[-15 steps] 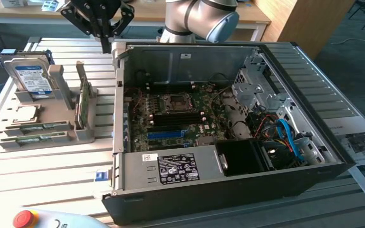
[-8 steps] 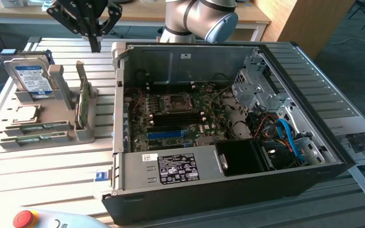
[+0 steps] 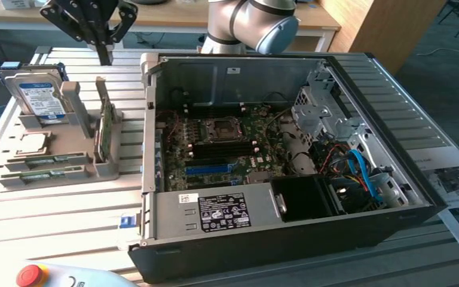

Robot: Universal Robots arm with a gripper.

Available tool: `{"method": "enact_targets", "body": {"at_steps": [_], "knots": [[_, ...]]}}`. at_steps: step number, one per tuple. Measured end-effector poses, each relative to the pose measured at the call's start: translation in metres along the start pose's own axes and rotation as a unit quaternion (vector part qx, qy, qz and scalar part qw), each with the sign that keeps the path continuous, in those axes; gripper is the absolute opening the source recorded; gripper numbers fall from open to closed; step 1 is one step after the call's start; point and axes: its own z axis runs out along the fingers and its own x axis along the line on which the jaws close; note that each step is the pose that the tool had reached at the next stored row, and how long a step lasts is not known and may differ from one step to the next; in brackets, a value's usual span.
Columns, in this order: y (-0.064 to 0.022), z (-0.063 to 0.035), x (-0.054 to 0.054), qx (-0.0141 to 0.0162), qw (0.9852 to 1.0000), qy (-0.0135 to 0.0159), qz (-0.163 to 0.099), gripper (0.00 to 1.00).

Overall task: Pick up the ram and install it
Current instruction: 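Reach for the ram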

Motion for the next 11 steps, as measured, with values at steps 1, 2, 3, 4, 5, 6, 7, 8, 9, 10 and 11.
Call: {"method": "enact_targets", "body": {"at_steps": [1,2,3,4,5,6,7,8,9,10,11], "knots": [[0.0001,0.0000,0.003,0.0000,1.0000,0.0000,0.000,0.10],[0.0002,-0.0001,0.006,0.0000,1.0000,0.0000,0.000,0.10],[0.0003,-0.0002,0.010,0.0000,1.0000,0.0000,0.000,0.10],[0.0003,-0.0002,0.013,0.0000,1.0000,0.0000,0.000,0.10],[0.0004,-0.0003,0.016,0.0000,1.0000,0.0000,0.000,0.10],[0.0005,-0.0004,0.019,0.0000,1.0000,0.0000,0.000,0.10],[0.0006,-0.0004,0.022,0.0000,1.0000,0.0000,0.000,0.10],[0.0007,-0.0005,0.025,0.0000,1.0000,0.0000,0.000,0.10],[0.0009,-0.0005,0.029,0.0000,1.0000,0.0000,0.000,0.10],[0.0010,-0.0006,0.032,0.0000,1.0000,0.0000,0.000,0.10],[0.0012,-0.0007,0.035,0.0000,1.0000,0.0000,0.000,0.10]]}}
